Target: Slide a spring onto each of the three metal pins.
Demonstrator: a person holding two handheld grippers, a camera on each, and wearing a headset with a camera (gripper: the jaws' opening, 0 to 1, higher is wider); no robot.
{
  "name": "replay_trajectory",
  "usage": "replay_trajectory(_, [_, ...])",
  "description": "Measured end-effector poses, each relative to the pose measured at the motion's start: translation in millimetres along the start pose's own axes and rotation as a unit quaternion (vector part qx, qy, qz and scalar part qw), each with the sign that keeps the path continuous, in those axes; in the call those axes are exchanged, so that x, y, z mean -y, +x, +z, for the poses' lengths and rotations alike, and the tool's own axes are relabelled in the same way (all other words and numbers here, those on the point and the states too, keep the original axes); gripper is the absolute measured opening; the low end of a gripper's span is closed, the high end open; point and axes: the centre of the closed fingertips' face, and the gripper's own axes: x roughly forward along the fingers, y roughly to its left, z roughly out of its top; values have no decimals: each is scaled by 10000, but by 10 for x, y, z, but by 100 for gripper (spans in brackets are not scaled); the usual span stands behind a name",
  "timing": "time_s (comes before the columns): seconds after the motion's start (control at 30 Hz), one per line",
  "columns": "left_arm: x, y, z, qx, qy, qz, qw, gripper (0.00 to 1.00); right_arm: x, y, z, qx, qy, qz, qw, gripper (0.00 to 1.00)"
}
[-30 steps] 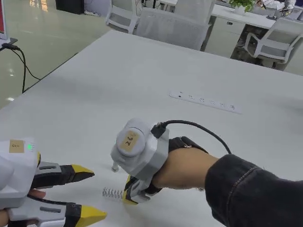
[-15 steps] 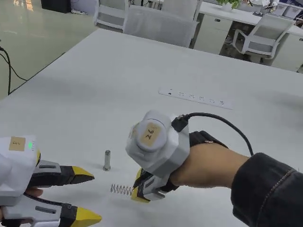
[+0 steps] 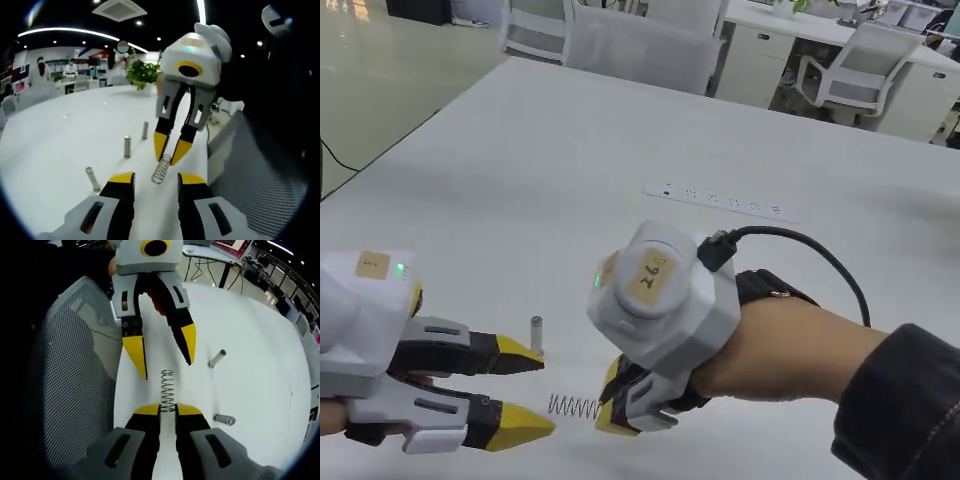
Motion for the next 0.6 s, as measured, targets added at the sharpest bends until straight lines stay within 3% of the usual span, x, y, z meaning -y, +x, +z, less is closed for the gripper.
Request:
replay_trajectory(0.17, [92,51,-28,-24,24,-172,9998,18,-33,8,52,36,-87,16,10000,7])
replay_trajectory(0.37, [117,57,-46,-18,87,-219,9997,9,-62,13,100,73,-168,46,9998,7])
replay_trajectory(0.6, [118,71,-83,-81,144,-217,9996,7,-76,-6,120,118,-205,40,9997,7])
